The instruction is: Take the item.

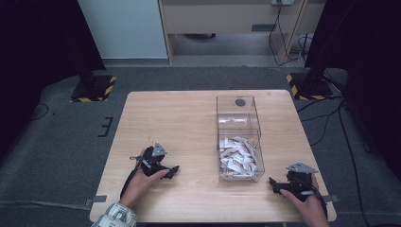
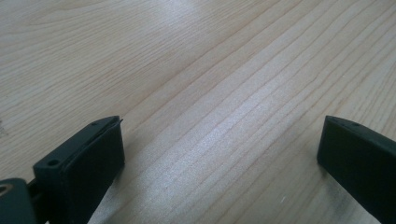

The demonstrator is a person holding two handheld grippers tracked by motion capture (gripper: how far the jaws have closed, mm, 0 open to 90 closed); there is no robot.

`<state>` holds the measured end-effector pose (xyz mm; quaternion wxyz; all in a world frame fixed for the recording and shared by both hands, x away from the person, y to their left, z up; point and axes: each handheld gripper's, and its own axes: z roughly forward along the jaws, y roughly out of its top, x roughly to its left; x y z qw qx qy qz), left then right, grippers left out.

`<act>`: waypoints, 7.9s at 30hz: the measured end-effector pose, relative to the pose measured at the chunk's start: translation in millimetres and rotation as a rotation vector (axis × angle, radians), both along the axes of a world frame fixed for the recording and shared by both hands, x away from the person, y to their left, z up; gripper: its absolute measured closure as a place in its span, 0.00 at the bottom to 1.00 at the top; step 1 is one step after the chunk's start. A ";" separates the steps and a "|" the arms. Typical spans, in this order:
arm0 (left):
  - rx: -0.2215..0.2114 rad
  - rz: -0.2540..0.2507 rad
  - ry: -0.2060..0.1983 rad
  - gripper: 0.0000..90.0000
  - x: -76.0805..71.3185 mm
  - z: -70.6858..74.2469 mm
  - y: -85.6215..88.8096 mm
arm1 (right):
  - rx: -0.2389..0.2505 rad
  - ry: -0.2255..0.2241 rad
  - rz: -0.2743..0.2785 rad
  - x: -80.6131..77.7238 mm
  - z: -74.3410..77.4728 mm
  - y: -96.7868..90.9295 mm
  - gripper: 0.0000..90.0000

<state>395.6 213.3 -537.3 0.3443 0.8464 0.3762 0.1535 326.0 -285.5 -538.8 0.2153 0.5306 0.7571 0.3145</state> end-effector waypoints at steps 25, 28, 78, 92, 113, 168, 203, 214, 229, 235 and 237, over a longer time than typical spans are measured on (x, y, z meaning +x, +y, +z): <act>-0.070 -0.009 -0.063 0.05 -10.1 25.0 -3.6 | 0.000 0.000 0.000 0.0 0.0 0.0 0.01; -0.082 -0.010 -0.064 0.05 -11.2 26.7 -3.2 | 0.000 0.000 0.000 0.1 0.0 0.0 0.01; -0.166 -0.212 -0.105 0.05 -9.4 79.5 -46.7 | -0.003 0.001 -0.001 0.1 0.0 0.2 0.01; -0.178 -0.277 -0.133 0.05 7.4 103.1 -59.5 | -0.003 0.000 0.000 0.2 0.0 0.1 0.01; -0.180 -0.364 -0.149 0.06 12.6 124.2 -108.9 | -0.003 0.001 -0.001 0.1 0.0 0.2 0.01; 0.021 -0.448 -0.027 0.87 24.5 88.5 -196.9 | -0.003 0.001 0.000 0.2 0.0 0.2 0.01; -0.151 -0.471 -0.059 0.99 23.1 109.2 -183.0 | -0.003 0.001 0.000 0.3 0.1 0.2 0.01; -0.157 -0.471 -0.077 0.99 18.0 117.0 -180.9 | -0.003 0.001 0.000 0.3 0.0 0.2 0.01; -0.159 -0.484 -0.093 0.99 17.4 126.7 -181.5 | -0.003 0.001 0.000 0.3 0.0 0.2 0.01; -0.160 -0.487 -0.096 0.99 17.2 128.8 -181.1 | -0.003 0.001 0.000 0.3 0.0 0.2 0.01; -0.162 -0.487 -0.097 0.99 16.9 129.4 -180.8 | -0.003 0.001 0.000 0.3 0.0 0.2 0.01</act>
